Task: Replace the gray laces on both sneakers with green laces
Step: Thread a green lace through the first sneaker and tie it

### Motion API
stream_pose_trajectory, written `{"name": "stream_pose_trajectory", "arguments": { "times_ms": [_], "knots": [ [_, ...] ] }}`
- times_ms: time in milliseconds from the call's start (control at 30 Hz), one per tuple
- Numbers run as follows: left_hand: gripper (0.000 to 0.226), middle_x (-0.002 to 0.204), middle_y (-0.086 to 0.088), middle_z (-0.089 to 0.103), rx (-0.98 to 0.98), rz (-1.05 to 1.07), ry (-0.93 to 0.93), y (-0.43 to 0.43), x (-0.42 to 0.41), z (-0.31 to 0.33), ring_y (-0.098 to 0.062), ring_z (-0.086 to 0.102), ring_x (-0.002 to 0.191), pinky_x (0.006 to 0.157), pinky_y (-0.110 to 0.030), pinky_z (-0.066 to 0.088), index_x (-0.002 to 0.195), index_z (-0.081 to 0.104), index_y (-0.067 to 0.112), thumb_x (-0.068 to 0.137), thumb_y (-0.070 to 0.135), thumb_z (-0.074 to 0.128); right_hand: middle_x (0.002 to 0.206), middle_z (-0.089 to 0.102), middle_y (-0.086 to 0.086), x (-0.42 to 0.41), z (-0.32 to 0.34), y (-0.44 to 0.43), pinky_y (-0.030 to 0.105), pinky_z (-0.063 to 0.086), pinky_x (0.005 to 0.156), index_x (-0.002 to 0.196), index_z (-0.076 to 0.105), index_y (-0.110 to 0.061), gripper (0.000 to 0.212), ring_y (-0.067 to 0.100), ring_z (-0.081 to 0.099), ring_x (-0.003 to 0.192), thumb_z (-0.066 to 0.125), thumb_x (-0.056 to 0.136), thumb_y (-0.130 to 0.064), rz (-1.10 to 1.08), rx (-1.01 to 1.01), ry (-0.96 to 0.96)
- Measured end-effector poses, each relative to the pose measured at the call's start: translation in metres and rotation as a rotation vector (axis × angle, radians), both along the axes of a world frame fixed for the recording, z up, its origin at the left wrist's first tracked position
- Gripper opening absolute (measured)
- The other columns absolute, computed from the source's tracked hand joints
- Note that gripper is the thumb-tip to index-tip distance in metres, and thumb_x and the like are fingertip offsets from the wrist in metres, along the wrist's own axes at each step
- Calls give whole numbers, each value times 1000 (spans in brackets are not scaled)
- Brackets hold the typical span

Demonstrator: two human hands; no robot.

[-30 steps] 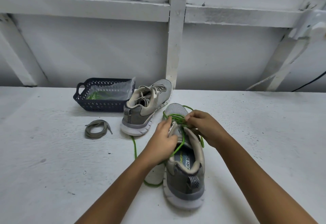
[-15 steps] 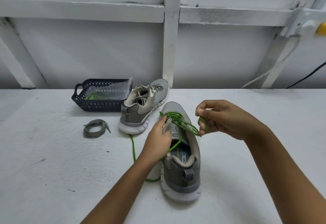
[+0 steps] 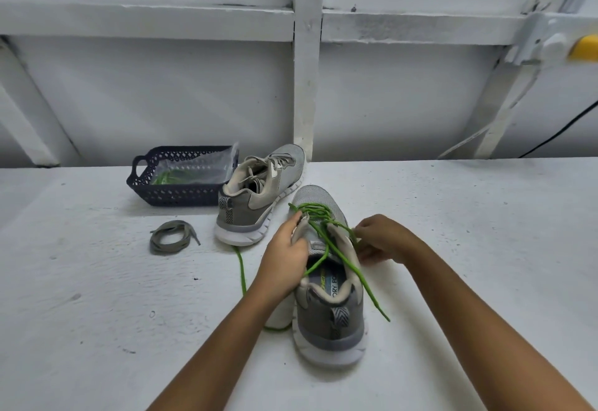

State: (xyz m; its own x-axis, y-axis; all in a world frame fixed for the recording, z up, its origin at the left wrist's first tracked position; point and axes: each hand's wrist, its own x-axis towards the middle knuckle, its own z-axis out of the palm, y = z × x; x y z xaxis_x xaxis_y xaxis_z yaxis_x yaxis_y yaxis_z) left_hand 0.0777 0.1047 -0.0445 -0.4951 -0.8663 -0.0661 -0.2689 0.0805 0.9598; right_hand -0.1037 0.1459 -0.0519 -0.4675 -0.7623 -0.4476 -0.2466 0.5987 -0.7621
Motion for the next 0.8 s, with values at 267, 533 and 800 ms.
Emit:
{"name": "stream_pose_trajectory", "arguments": {
  "times_ms": [267,533,800],
  "knots": [
    [55,140,0,50,-31,-14,14,0,-1,-2,-23,63,102,80,-31,50,142,39,22,92,-1,36,84,62,10,-14,0,-39,25,47,56,92,62,-8,14,18,60,69,54,88,2,-334,-333,-14],
    [55,143,7,42,-31,-47,10,-2,-1,-1,4,39,114,75,8,27,143,38,17,92,-3,36,115,66,9,15,55,-81,17,43,88,119,64,-5,28,18,61,104,52,93,-6,10,-636,294],
    [54,139,3,48,-43,-34,-8,-6,-2,-6,-12,43,128,103,-24,34,140,42,18,89,0,39,99,71,2,60,97,-46,24,49,90,105,67,-22,19,11,64,96,51,97,-18,593,-608,226]
  ]
}}
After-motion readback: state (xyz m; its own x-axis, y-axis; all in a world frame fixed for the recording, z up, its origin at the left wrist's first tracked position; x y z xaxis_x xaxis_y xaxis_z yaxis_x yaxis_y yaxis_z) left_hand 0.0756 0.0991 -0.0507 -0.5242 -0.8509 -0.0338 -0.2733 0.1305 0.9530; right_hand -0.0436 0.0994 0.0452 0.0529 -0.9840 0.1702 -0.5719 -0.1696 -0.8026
